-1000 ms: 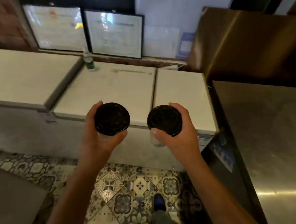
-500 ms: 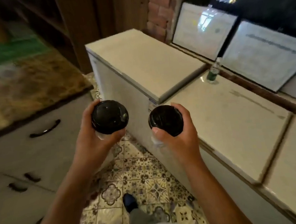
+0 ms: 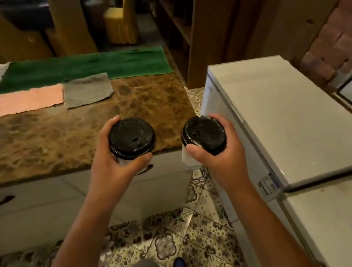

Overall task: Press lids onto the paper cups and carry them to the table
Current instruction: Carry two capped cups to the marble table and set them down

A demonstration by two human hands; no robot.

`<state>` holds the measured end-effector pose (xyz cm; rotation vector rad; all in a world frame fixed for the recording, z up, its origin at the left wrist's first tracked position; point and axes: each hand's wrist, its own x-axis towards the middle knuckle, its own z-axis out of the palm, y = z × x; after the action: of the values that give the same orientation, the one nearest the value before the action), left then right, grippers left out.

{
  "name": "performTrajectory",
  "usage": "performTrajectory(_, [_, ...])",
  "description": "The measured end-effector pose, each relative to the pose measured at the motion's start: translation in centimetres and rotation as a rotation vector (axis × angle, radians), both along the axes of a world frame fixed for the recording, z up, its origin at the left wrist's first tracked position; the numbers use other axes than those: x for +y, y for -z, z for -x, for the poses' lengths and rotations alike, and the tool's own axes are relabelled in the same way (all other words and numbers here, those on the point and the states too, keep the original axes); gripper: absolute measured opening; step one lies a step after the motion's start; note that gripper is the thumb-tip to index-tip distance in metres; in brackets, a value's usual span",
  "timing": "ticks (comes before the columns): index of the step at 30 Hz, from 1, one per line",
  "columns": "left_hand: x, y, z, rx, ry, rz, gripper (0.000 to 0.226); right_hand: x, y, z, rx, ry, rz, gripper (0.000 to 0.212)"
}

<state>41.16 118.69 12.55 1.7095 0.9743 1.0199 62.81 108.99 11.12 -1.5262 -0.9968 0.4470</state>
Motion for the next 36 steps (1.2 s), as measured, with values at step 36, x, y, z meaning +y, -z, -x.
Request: performTrajectory(36, [32.2,4.8,16.2,0.077,-0.203,0.068,0.095,37.4,2.8,16.5,0.029,-0.32,0.153,0.086])
